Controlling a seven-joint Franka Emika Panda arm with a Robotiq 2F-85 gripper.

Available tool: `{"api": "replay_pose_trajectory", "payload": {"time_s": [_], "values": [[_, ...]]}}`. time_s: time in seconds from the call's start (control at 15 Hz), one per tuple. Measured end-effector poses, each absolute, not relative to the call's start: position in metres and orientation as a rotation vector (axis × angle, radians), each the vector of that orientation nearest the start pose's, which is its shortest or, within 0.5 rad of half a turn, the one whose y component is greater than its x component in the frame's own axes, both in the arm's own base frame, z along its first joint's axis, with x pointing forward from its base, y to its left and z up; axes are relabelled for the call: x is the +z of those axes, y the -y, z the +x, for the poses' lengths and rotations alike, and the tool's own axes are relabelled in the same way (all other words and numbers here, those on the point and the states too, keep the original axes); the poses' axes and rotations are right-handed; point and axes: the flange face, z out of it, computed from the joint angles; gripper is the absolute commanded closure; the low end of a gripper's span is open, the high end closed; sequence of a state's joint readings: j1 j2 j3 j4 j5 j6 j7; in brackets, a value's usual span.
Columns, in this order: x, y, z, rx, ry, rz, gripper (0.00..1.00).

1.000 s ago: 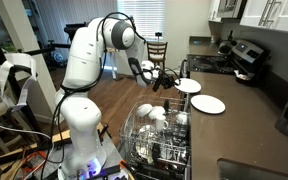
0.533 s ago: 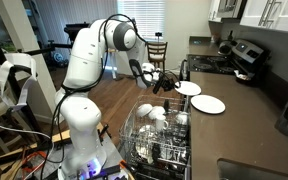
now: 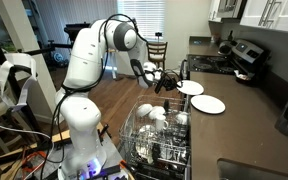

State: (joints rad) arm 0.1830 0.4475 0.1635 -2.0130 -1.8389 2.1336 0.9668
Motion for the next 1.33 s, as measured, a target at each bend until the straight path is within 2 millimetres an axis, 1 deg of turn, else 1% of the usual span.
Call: {"api": "replay_pose_trajectory", "payload": {"time_s": [0.27, 0.6, 0.8, 1.27, 1.33], "values": [[0.245, -0.165, 0.597, 0.699, -0.729, 1.817, 0.98], [0.239, -0.165, 0.607, 0.696, -0.714, 1.827, 0.98], [0.234, -0.162, 0.614, 0.689, -0.696, 1.839, 0.98], [0.235, -0.153, 0.630, 0.685, -0.649, 1.851, 0.97], [0.235, -0.153, 0.632, 0.684, -0.645, 1.852, 0.94]]}}
